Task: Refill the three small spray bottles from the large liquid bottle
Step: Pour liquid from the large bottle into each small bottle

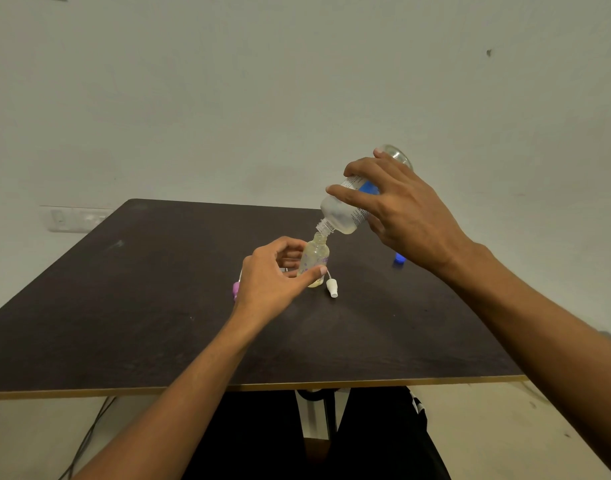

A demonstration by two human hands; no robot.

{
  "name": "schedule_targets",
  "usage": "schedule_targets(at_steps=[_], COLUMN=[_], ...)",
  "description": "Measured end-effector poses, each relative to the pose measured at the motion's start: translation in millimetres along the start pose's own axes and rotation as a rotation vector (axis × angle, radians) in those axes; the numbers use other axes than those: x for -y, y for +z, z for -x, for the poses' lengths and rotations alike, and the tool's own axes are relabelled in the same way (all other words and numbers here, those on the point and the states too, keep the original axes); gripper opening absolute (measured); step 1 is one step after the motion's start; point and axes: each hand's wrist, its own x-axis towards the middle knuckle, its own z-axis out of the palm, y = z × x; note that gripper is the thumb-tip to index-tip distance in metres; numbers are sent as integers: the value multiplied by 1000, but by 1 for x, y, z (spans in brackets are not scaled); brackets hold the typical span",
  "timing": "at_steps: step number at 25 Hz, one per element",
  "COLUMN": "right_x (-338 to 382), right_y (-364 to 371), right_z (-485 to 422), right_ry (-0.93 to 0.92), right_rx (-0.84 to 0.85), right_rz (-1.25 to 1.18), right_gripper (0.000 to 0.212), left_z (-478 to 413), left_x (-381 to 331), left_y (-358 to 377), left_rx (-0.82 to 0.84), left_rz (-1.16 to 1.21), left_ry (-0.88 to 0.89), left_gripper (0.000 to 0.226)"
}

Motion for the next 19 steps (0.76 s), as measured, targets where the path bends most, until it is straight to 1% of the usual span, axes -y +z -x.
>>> schedule_targets(at_steps=[8,11,13,16,19], right_x=[2,1,1,6,8], right_y=[-2,0,2,5,7], right_z=[-1,3,7,14,21], right_ry=[-2,62,119,219,294], right_rx=[-20,0,25,106,125], right_rz=[-9,-56,-125,-236,-322], right_gripper=[73,73,72,73,73], left_z=[0,0,0,0,1], left_x=[0,1,1,-1,-4], left_y=[-1,-1,-1,-2,-2], left_rx=[4,-12,-15,-15,-23], left_rz=[-7,3,7,15,43], left_ry=[-8,3,7,8,2], left_gripper=[42,45,45,44,42])
